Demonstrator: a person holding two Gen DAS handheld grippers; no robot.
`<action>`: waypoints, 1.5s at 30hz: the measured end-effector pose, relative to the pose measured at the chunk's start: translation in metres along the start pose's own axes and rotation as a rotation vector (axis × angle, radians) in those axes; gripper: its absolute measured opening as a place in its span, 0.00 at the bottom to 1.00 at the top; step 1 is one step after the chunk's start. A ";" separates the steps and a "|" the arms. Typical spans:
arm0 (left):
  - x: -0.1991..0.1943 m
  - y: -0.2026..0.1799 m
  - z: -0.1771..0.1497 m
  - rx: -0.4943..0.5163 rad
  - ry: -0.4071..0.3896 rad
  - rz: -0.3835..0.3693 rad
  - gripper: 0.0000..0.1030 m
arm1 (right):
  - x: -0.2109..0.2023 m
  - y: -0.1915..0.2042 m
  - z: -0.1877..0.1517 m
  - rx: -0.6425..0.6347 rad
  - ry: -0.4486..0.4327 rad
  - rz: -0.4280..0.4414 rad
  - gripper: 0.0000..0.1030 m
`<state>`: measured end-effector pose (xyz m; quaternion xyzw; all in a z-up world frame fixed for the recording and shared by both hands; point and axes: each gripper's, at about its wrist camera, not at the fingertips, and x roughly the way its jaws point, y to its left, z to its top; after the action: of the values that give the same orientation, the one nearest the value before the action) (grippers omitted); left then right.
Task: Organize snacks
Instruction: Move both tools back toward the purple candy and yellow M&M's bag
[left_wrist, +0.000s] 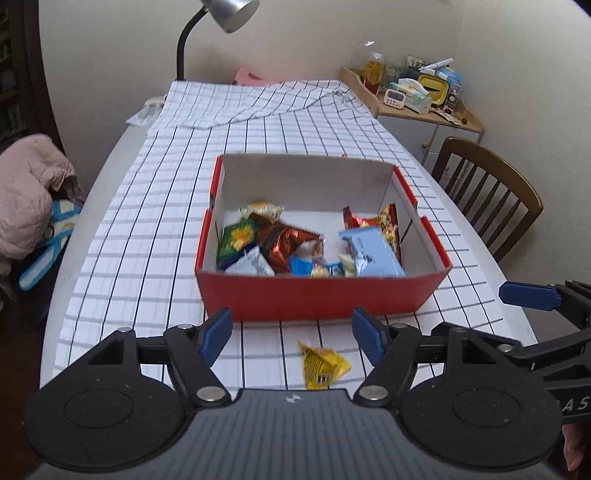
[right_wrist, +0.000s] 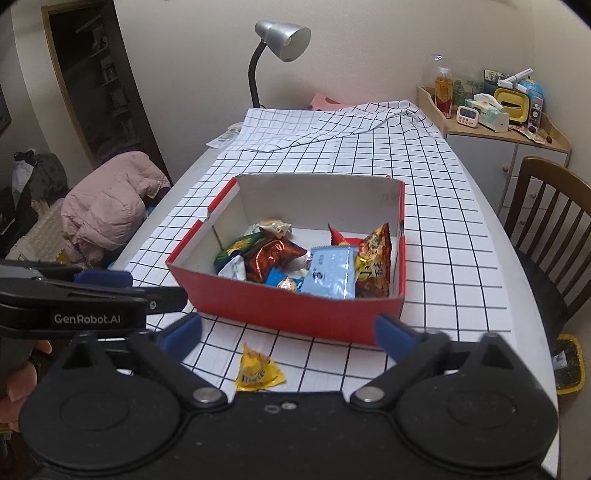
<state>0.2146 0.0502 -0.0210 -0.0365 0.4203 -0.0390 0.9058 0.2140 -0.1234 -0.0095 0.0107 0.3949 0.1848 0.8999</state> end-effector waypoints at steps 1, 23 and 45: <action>0.001 0.002 -0.005 -0.008 0.007 -0.002 0.71 | 0.000 0.001 -0.003 0.002 0.006 0.006 0.99; 0.045 0.013 -0.087 -0.019 0.192 0.024 0.72 | 0.056 0.006 -0.052 0.028 0.158 0.016 0.95; 0.069 -0.003 -0.121 0.154 0.187 -0.064 0.66 | 0.133 0.038 -0.051 -0.131 0.277 0.061 0.72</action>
<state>0.1663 0.0360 -0.1510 0.0234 0.4971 -0.1033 0.8612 0.2476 -0.0486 -0.1325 -0.0618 0.5020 0.2371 0.8294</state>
